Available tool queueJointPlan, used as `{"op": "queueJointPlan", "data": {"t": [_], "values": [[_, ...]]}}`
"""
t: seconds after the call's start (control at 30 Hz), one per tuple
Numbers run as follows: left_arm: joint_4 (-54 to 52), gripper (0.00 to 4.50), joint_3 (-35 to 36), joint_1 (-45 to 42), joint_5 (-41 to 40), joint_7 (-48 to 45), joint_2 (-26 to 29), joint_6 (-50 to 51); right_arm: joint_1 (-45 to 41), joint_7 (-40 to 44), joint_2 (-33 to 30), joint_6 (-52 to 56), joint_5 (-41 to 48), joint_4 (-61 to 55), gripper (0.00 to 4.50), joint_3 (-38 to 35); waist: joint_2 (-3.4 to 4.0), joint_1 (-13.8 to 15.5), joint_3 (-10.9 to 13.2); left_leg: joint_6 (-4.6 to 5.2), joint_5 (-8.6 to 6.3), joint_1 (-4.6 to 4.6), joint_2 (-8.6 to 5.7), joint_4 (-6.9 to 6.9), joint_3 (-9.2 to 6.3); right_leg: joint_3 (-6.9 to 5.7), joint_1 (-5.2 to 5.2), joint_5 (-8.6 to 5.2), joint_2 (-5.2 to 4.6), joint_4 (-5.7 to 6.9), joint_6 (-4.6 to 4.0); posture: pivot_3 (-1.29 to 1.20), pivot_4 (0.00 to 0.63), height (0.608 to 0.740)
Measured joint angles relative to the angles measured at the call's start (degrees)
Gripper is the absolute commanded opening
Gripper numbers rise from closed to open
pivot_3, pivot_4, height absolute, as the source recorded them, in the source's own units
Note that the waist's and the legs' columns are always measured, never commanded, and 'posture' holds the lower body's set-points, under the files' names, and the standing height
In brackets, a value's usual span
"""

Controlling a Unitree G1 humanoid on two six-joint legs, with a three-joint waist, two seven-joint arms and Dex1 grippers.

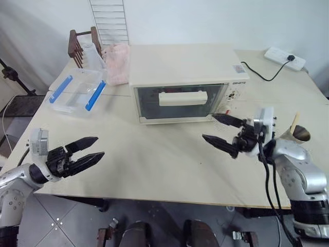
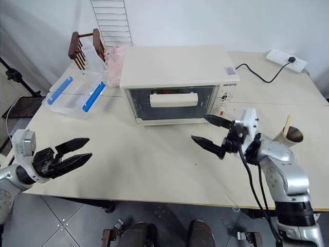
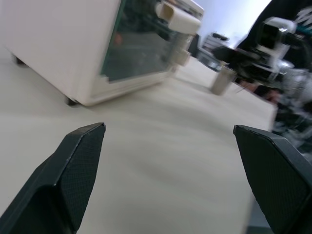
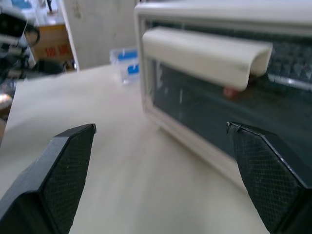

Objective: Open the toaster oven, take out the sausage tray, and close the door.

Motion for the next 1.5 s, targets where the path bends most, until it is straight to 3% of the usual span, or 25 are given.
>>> {"op": "queueJointPlan", "data": {"t": [0.33,0.77,1.27,1.37,1.5], "values": [[-5.0,4.47,-1.3,0.4,-1.3,4.2,-4.3,3.3,-6.5,1.5,5.3,-2.9,-3.8,7.2,4.5,2.6,0.0,-0.4,0.0,0.01,-0.01,-0.01,0.02,0.0,0.2,0.12,-0.12,0.0,0.06,0.02,0.0,0.0,0.15,0.74],[-6.5,4.47,-1.4,1.9,0.8,4.0,-8.9,-2.6,-12.2,3.1,8.6,-8.5,-8.0,15.5,4.5,4.3,-0.01,-1.4,0.0,0.0,0.0,-0.12,0.08,-0.01,0.6,0.51,-0.58,0.0,0.09,0.25,0.0,0.0,0.15,0.74],[-4.6,4.47,-1.4,-5.2,0.1,6.0,-9.1,-2.5,-4.7,16.3,4.5,-22.9,-13.9,13.0,4.5,6.9,-0.01,-1.4,0.0,0.01,-0.02,-0.07,0.17,0.0,0.89,0.74,-0.69,0.0,0.15,0.24,0.0,0.0,0.15,0.74],[-3.6,3.88,-1.3,-9.0,-0.5,8.4,-9.8,-2.1,-4.7,16.4,4.4,-24.9,-15.0,13.2,4.5,6.9,-0.02,-1.3,0.0,0.01,-0.02,-0.07,0.17,0.03,0.89,0.75,-0.68,0.0,0.15,0.25,0.0,0.0,0.15,0.74],[-0.6,2.65,-2.0,-16.9,0.2,10.9,-12.3,-3.6,-4.6,16.7,4.4,-27.4,-15.7,14.5,4.5,6.9,-0.04,-1.3,0.0,0.01,-0.02,-0.07,0.13,0.07,0.89,0.75,-0.66,0.01,0.15,0.25,0.01,0.0,0.15,0.74]]}}
